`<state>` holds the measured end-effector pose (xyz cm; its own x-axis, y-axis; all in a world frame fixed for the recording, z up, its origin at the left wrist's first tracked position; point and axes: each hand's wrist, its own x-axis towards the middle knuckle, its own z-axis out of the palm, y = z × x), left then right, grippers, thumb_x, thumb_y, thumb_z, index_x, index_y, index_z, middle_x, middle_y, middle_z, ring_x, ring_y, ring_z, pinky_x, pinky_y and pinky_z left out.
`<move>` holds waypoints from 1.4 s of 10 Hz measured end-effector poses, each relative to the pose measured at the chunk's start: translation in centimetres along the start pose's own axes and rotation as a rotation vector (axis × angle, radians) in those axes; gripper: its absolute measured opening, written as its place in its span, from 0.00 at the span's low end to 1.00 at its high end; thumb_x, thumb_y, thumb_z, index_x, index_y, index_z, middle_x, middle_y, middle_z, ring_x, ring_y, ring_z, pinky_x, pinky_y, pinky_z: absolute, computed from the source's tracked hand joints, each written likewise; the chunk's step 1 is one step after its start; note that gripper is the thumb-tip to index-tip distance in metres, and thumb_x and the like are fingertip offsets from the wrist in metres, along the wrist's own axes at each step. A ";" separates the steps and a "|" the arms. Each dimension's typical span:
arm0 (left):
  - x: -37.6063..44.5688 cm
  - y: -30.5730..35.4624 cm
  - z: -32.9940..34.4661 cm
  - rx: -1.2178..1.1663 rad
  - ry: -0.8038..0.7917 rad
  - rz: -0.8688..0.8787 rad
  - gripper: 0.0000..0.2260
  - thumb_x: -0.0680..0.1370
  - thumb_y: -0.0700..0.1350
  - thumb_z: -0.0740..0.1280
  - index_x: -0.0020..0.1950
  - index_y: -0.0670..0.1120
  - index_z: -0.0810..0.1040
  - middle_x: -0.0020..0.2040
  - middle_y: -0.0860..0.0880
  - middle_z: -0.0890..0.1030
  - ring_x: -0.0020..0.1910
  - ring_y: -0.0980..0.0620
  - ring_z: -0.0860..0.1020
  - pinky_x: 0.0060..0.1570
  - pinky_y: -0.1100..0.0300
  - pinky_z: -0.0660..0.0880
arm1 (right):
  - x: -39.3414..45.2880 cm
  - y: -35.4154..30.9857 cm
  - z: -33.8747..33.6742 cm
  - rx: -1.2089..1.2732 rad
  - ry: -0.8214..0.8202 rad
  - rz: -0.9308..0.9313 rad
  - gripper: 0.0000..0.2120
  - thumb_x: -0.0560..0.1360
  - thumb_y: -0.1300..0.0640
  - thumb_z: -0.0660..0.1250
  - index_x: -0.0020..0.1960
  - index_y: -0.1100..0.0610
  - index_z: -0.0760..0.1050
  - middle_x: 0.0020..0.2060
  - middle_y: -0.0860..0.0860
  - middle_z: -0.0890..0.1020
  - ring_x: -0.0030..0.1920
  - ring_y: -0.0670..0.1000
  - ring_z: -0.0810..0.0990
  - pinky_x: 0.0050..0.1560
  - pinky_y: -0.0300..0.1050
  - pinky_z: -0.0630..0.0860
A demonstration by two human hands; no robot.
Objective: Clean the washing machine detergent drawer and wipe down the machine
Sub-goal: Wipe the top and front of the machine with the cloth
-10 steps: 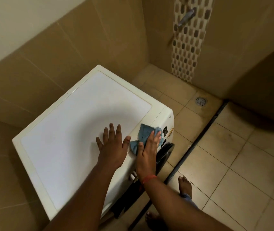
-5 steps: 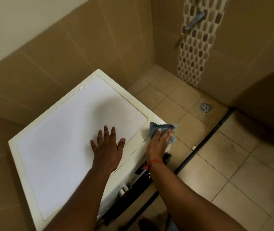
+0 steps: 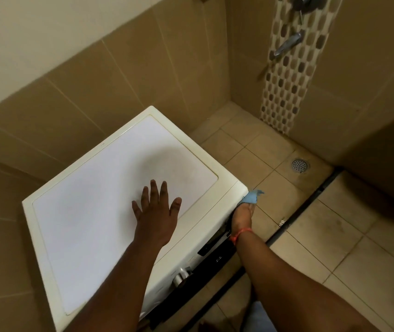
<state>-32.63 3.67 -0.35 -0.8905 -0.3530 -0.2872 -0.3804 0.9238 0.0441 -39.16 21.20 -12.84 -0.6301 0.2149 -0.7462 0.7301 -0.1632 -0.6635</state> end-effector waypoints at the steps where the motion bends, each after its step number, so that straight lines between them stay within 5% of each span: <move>1: -1.0 -1.3 0.3 -0.007 -0.014 -0.006 0.36 0.75 0.65 0.36 0.80 0.52 0.41 0.81 0.47 0.40 0.79 0.45 0.41 0.75 0.38 0.43 | -2.5 0.7 0.8 -0.086 -0.035 -0.041 0.30 0.79 0.50 0.43 0.76 0.66 0.55 0.73 0.64 0.63 0.72 0.62 0.66 0.71 0.57 0.65; 2: -2.1 -2.5 0.6 -0.009 -0.008 0.016 0.36 0.74 0.65 0.35 0.80 0.51 0.42 0.81 0.46 0.41 0.79 0.45 0.41 0.75 0.38 0.43 | -5.0 1.9 1.4 -0.169 -0.051 -0.084 0.24 0.83 0.58 0.44 0.75 0.70 0.54 0.74 0.66 0.61 0.73 0.63 0.62 0.73 0.56 0.60; 3: -3.3 -3.3 0.7 -0.018 -0.010 0.033 0.36 0.74 0.65 0.36 0.80 0.51 0.42 0.81 0.47 0.41 0.79 0.45 0.41 0.75 0.38 0.43 | -8.6 3.2 2.1 -0.236 -0.028 -0.219 0.26 0.83 0.59 0.48 0.79 0.63 0.46 0.78 0.61 0.48 0.77 0.59 0.51 0.75 0.47 0.51; 4: -4.5 -3.8 0.5 -0.007 -0.012 0.068 0.36 0.74 0.65 0.36 0.80 0.51 0.41 0.81 0.47 0.41 0.79 0.45 0.41 0.75 0.38 0.43 | -13.0 4.8 2.9 -0.082 -0.063 -0.271 0.29 0.83 0.57 0.52 0.80 0.57 0.43 0.78 0.60 0.48 0.77 0.61 0.52 0.74 0.51 0.55; 5: -5.5 -4.4 0.0 -0.001 0.002 0.107 0.35 0.75 0.65 0.37 0.80 0.51 0.42 0.81 0.46 0.42 0.79 0.45 0.42 0.75 0.39 0.44 | -14.8 5.1 0.9 0.093 -0.253 -0.148 0.23 0.82 0.51 0.57 0.76 0.49 0.60 0.68 0.53 0.72 0.68 0.51 0.72 0.65 0.33 0.61; 6: -6.2 -4.8 -0.3 -0.082 0.065 0.149 0.31 0.80 0.62 0.44 0.80 0.48 0.50 0.81 0.45 0.49 0.79 0.44 0.48 0.75 0.42 0.48 | -15.6 4.2 -1.5 0.220 -0.314 0.213 0.16 0.82 0.57 0.55 0.67 0.49 0.72 0.50 0.55 0.82 0.53 0.55 0.81 0.62 0.47 0.73; 7: -7.1 -4.0 -0.6 -0.387 -0.001 0.195 0.27 0.82 0.59 0.52 0.77 0.47 0.62 0.78 0.45 0.61 0.77 0.46 0.58 0.75 0.50 0.56 | -18.3 1.6 -4.7 0.322 -0.514 0.021 0.15 0.82 0.60 0.53 0.62 0.59 0.74 0.51 0.63 0.81 0.46 0.59 0.83 0.46 0.52 0.81; 8: -8.4 -2.0 -1.6 -0.700 -0.240 0.198 0.21 0.83 0.57 0.53 0.70 0.48 0.71 0.69 0.48 0.74 0.68 0.48 0.72 0.67 0.55 0.67 | -20.8 -0.3 -7.2 0.395 -0.520 -0.042 0.21 0.82 0.52 0.55 0.66 0.66 0.73 0.61 0.65 0.78 0.58 0.63 0.80 0.57 0.55 0.79; 9: -9.8 1.4 -2.8 -1.044 -0.538 0.130 0.22 0.83 0.61 0.51 0.65 0.49 0.73 0.62 0.47 0.78 0.61 0.48 0.77 0.63 0.50 0.73 | -22.7 -2.5 -10.5 0.417 -0.664 -0.022 0.31 0.81 0.41 0.55 0.65 0.66 0.75 0.65 0.67 0.75 0.67 0.66 0.73 0.69 0.61 0.69; 10: -10.5 4.5 -3.1 -1.232 -0.832 0.123 0.25 0.81 0.64 0.52 0.62 0.49 0.79 0.59 0.47 0.82 0.58 0.47 0.81 0.56 0.49 0.79 | -23.9 -4.1 -13.6 0.379 -0.699 -0.072 0.30 0.80 0.41 0.55 0.56 0.66 0.82 0.59 0.66 0.80 0.58 0.63 0.81 0.63 0.57 0.76; 11: -11.3 7.6 -3.7 -1.245 -0.837 0.215 0.15 0.82 0.54 0.62 0.61 0.46 0.79 0.55 0.43 0.84 0.56 0.42 0.82 0.56 0.44 0.79 | -23.7 -4.8 -16.7 0.335 -0.769 -0.167 0.22 0.76 0.53 0.69 0.64 0.68 0.75 0.61 0.67 0.77 0.57 0.63 0.80 0.59 0.56 0.78; 12: -11.9 11.0 -4.0 -1.236 -0.708 0.242 0.10 0.81 0.44 0.65 0.60 0.43 0.78 0.51 0.42 0.85 0.51 0.42 0.84 0.51 0.43 0.81 | -22.6 -5.6 -20.2 0.261 -0.719 -0.233 0.32 0.66 0.69 0.72 0.68 0.65 0.68 0.60 0.67 0.77 0.55 0.64 0.80 0.54 0.57 0.80; 13: -12.7 15.1 -4.2 -1.286 -0.612 0.261 0.09 0.81 0.43 0.65 0.59 0.42 0.79 0.50 0.42 0.85 0.52 0.41 0.83 0.55 0.42 0.79 | -21.7 -6.3 -23.8 0.099 -0.538 -0.335 0.31 0.63 0.75 0.67 0.64 0.59 0.73 0.60 0.63 0.78 0.53 0.60 0.81 0.51 0.54 0.80; 14: -14.1 20.5 -4.0 -1.367 -0.573 0.272 0.10 0.81 0.43 0.65 0.60 0.41 0.78 0.51 0.41 0.85 0.52 0.40 0.83 0.58 0.43 0.78 | -20.4 -7.6 -28.7 0.035 -0.305 -0.408 0.21 0.71 0.74 0.66 0.61 0.58 0.74 0.57 0.61 0.80 0.49 0.56 0.82 0.49 0.55 0.79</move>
<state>-28.86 26.99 8.46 -0.8776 0.2040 -0.4338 -0.4451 -0.0106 0.8954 -24.26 45.72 9.02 -0.9143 -0.0224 -0.4044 0.4026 -0.1584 -0.9016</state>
